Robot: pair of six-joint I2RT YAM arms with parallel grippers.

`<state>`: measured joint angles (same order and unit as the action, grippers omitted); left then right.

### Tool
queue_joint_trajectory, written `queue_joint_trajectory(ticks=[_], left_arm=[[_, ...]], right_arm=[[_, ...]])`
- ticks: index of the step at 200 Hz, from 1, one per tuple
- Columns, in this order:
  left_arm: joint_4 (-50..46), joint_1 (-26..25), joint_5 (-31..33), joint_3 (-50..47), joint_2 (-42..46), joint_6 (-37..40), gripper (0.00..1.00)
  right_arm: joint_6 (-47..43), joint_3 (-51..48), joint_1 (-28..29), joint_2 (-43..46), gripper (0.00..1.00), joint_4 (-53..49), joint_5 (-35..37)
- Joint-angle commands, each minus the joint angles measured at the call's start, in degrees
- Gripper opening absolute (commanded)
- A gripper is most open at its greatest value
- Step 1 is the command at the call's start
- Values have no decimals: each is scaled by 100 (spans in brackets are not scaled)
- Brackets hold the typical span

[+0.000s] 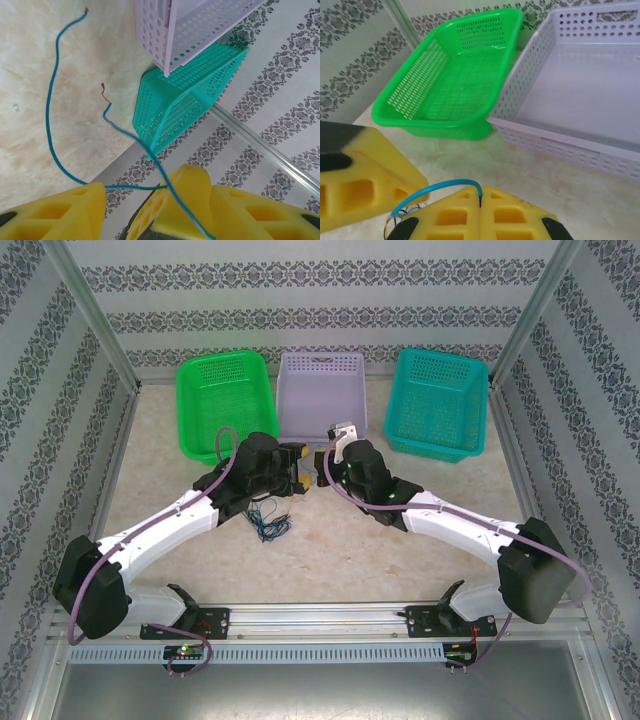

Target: Untangle the cables

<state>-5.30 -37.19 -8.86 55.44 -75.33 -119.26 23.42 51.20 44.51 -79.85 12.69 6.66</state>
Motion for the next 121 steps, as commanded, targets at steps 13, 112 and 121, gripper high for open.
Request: queue_joint_trajectory(ticks=[13, 112, 121], left_arm=[[383, -60, 383, -143, 9, -1794, 50], [-309, 412, 651, -11, 288, -286, 0], [-548, 585, 566, 176, 300, 323, 0]], right_arm=[[-149, -65, 83, -26, 0, 253, -279], [-274, -268, 195, 506, 0, -707, -1635], [-320, -141, 141, 485, 0, -975, -2104]])
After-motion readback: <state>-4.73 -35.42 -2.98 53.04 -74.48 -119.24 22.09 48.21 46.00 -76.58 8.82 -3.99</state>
